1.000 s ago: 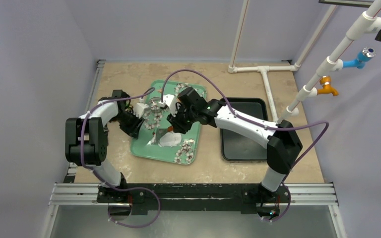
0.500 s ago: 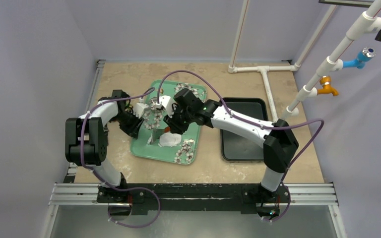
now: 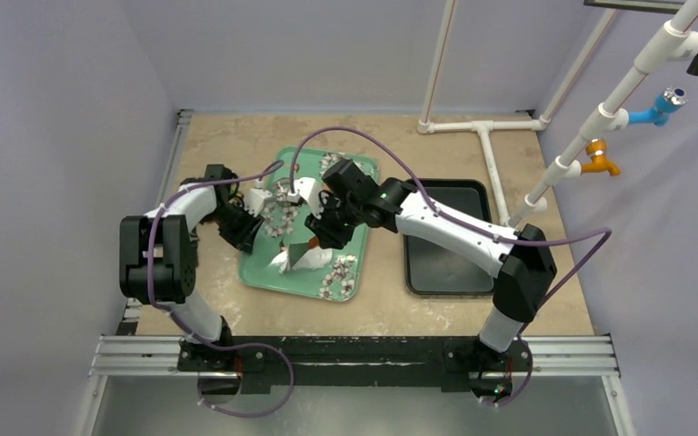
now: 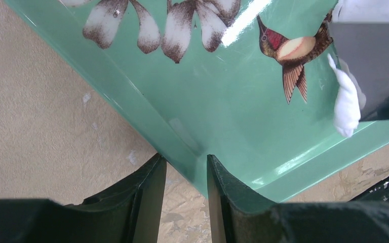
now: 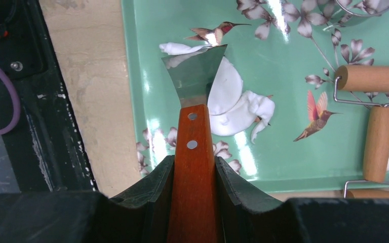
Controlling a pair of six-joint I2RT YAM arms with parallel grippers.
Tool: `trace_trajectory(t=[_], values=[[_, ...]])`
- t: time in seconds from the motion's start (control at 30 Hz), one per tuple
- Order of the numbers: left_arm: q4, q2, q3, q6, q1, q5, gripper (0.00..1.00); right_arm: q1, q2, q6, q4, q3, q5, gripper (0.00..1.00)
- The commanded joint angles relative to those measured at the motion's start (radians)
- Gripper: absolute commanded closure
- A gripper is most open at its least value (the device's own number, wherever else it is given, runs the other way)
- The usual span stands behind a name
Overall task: Roll out the dumpling wrappers from the dough
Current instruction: Remove the dumpling wrapper from the work surface.
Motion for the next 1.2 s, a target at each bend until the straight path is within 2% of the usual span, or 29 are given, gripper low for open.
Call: trace_trajectory(t=[0.0,0.17,0.33,0.43,0.53,0.73,0.87,0.97,1.17], values=[[-0.019,-0.046,0.026,0.022,-0.001,0.059,0.66,0.007,-0.048,-0.002,0.050,0.042,-0.097,1.00],[-0.048,-0.073,0.043,0.034,0.015,0.148,0.61,0.008,-0.026,0.080,0.213,0.031,-0.075,1.00],[-0.059,-0.153,0.072,0.031,0.074,0.210,0.60,0.008,0.044,0.066,0.261,0.045,-0.060,1.00],[-0.037,-0.193,0.054,0.028,0.076,0.230,0.58,0.008,0.064,0.097,0.334,0.019,0.010,1.00],[-0.042,-0.180,0.047,0.025,0.064,0.259,0.58,0.008,0.087,0.113,0.363,0.022,0.014,1.00],[-0.007,-0.091,0.032,0.026,-0.012,0.152,0.57,0.009,0.089,0.136,0.408,-0.011,-0.002,1.00],[0.013,-0.053,0.031,0.021,-0.023,0.099,0.57,0.008,0.074,0.149,0.450,-0.047,-0.040,1.00],[0.022,-0.035,0.028,0.017,-0.066,0.062,0.57,0.008,0.083,0.149,0.422,-0.030,-0.039,1.00],[0.078,-0.059,0.010,-0.002,-0.066,-0.048,0.56,0.007,0.046,0.125,0.376,-0.065,-0.047,1.00]])
